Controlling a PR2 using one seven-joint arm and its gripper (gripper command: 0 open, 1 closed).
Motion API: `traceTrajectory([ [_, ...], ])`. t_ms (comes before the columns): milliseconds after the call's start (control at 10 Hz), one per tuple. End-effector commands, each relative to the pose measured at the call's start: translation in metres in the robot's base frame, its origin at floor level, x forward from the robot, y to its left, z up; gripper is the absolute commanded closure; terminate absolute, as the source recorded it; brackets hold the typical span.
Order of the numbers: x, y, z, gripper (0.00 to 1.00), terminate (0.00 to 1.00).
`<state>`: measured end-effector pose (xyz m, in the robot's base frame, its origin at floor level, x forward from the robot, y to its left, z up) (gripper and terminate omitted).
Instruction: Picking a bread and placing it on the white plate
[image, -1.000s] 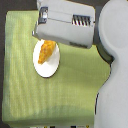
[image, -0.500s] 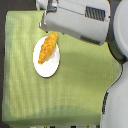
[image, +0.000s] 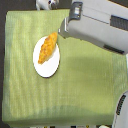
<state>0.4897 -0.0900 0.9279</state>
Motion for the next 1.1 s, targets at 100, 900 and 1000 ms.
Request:
traceTrajectory([
  [100, -0.017, -0.149, -0.015, 0.00, 0.00],
  [900, -0.030, -0.235, -0.004, 0.00, 0.00],
  [1000, -0.036, -0.248, -0.004, 0.00, 1.00],
])
